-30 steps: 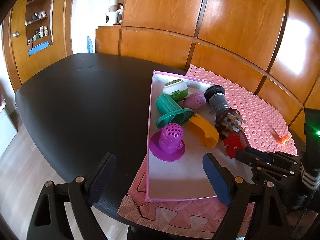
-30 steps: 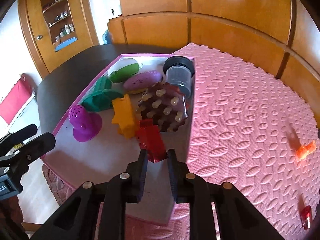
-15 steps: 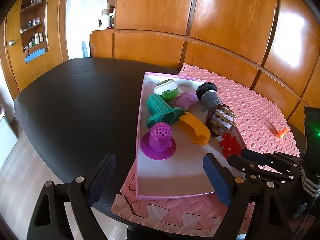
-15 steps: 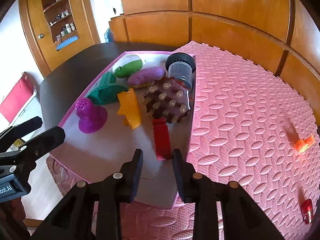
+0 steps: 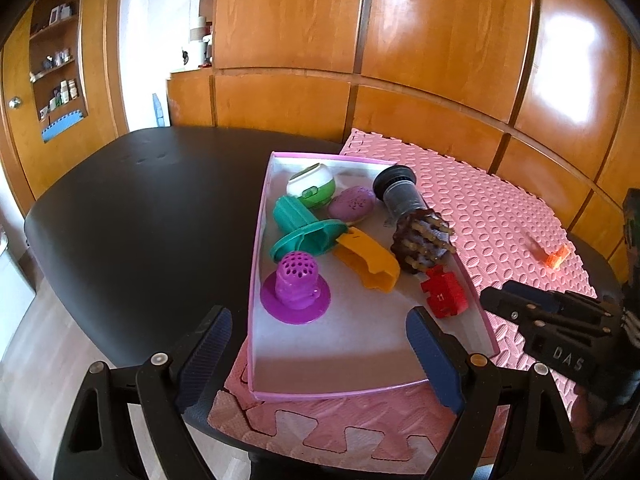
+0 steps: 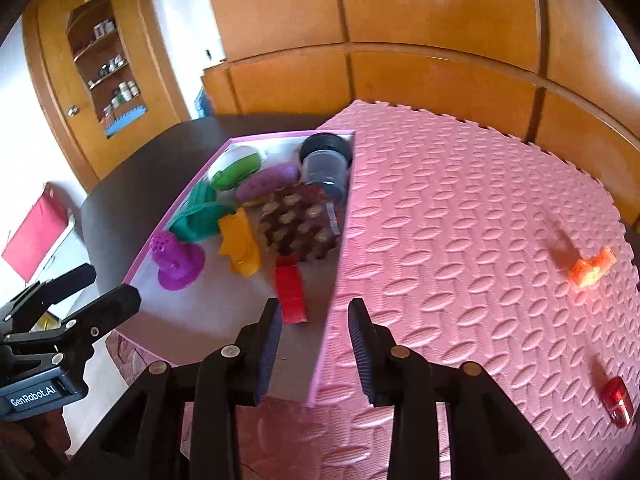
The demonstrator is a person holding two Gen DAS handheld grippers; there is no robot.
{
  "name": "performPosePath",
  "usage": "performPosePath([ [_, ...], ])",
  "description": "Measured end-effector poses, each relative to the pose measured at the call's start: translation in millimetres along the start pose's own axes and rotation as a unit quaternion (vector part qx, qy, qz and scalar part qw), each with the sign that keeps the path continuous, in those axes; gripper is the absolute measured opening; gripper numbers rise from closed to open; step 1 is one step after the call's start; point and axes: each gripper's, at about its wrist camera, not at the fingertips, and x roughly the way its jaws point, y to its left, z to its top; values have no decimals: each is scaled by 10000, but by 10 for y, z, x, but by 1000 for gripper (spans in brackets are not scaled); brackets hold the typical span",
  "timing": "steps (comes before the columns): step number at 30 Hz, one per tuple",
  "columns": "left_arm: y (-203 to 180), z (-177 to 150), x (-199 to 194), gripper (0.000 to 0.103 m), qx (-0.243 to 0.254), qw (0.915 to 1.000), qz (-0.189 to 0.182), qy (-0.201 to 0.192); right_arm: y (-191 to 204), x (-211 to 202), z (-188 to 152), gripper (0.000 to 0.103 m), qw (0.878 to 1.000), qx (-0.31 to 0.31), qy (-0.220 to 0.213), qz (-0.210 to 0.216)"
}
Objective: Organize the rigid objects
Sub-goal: 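Move both open tools back over the remaining toys on the mat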
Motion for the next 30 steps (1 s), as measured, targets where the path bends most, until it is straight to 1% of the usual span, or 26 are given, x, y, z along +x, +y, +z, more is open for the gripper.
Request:
performPosePath([
  [4, -74, 26, -16, 89, 114, 9999, -28, -51, -200, -62, -14, 34, 9997, 169, -30, -146],
  [10, -234, 77, -41, 89, 320, 9993, -114, -132, -658, -208, -52, 39, 9972, 503, -68, -547],
  [14, -370, 114, -53, 89, 511, 9983, -201, -175, -1059, -368, -74, 40, 9931, 757, -105, -890],
  [20, -595, 160, -56, 89, 796, 9959, -391, -196, -1742, -692, -113, 41, 9820, 1209, -198, -1439],
  [22, -685, 181, -61, 89, 926, 9944, -464, -212, -2006, -807, -141, 41, 9753, 1370, -226, -1719],
  [24, -796, 217, -71, 89, 1071, 9920, -622, -233, -2250, -891, -179, 41, 9683, 1572, -273, -1920],
  [28, -1059, 292, -76, 85, 1368, 9861, -896, -297, -2768, -1029, -341, 41, 9456, 2178, -375, -2386],
  [30, -1197, 326, -33, 85, 1422, 9837, -1084, -199, -2982, -1073, -471, 41, 9316, 2623, -421, -2480],
])
